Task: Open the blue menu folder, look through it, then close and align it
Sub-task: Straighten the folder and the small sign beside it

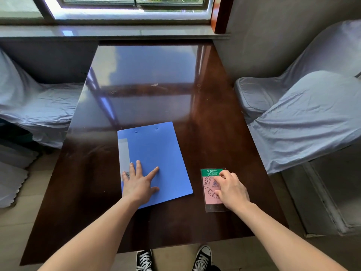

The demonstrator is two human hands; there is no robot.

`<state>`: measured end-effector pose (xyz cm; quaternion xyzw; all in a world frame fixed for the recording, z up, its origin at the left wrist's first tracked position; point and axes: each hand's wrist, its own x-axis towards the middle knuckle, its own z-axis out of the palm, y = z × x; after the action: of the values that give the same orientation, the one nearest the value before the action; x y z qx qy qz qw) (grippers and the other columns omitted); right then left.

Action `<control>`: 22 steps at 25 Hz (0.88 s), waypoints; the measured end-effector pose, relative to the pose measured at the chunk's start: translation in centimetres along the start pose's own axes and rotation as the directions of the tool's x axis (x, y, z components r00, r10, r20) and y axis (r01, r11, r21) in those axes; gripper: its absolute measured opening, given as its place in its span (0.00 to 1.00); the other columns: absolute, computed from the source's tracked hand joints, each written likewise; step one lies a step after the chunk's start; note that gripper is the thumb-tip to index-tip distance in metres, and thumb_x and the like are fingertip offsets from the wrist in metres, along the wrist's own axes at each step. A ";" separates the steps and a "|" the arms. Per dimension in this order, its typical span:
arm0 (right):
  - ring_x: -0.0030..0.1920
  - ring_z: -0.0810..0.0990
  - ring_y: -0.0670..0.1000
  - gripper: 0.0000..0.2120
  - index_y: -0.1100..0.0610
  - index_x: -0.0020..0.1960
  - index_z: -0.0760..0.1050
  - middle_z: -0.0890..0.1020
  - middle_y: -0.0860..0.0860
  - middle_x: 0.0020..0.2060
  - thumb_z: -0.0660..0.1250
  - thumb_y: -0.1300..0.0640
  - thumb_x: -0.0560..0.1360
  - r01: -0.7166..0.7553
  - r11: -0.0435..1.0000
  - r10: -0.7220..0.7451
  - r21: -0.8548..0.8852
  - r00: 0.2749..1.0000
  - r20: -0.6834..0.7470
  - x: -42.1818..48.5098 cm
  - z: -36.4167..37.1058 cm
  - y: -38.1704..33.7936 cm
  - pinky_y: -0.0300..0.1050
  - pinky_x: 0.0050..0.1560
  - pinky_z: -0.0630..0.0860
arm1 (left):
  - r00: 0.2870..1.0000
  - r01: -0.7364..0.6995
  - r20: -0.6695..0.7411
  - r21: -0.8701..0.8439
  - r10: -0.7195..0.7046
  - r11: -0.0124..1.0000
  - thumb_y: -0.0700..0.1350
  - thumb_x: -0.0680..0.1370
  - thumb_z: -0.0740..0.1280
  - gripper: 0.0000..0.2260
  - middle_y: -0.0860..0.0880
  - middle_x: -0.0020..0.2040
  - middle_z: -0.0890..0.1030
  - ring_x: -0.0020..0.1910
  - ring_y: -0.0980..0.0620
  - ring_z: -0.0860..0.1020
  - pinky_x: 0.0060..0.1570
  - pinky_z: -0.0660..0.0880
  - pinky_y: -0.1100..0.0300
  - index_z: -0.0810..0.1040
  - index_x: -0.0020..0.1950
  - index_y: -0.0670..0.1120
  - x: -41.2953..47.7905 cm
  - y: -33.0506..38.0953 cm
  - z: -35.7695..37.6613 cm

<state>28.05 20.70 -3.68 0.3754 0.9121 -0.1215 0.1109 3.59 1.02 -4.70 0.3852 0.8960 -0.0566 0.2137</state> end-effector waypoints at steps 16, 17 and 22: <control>0.60 0.75 0.52 0.23 0.52 0.66 0.73 0.75 0.53 0.65 0.73 0.48 0.74 0.031 0.999 -0.033 -0.035 0.998 -0.050 -0.2 0.5 0.1 0.44 0.51 0.79 | 0.996 -0.085 0.010 -0.050 0.086 0.995 0.59 0.78 0.65 0.32 0.39 0.81 0.38 0.78 0.37 0.34 0.77 0.40 0.37 0.51 0.77 0.67 -1.5 2.8 1.1; 0.59 0.75 0.51 0.23 0.52 0.66 0.73 0.75 0.53 0.65 0.73 0.48 0.74 0.032 0.999 -0.034 -0.037 0.998 -0.053 -0.2 0.5 0.1 0.44 0.51 0.78 | 0.996 -0.086 0.013 -0.050 0.087 0.995 0.58 0.78 0.66 0.33 0.39 0.81 0.38 0.78 0.37 0.34 0.77 0.40 0.37 0.51 0.77 0.67 -1.4 3.0 1.1; 0.60 0.75 0.52 0.23 0.52 0.66 0.73 0.75 0.53 0.65 0.73 0.49 0.74 0.048 0.998 -0.051 -0.041 0.997 -0.059 -0.1 0.5 0.2 0.45 0.55 0.77 | 0.995 -0.097 0.007 -0.066 0.097 0.993 0.54 0.78 0.67 0.33 0.40 0.81 0.38 0.79 0.39 0.34 0.77 0.40 0.38 0.52 0.77 0.67 -1.4 3.6 1.4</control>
<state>28.36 20.59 -4.15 0.3539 0.9263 -0.0946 0.0878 7.51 2.26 -5.11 0.4206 0.8765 -0.0185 0.2333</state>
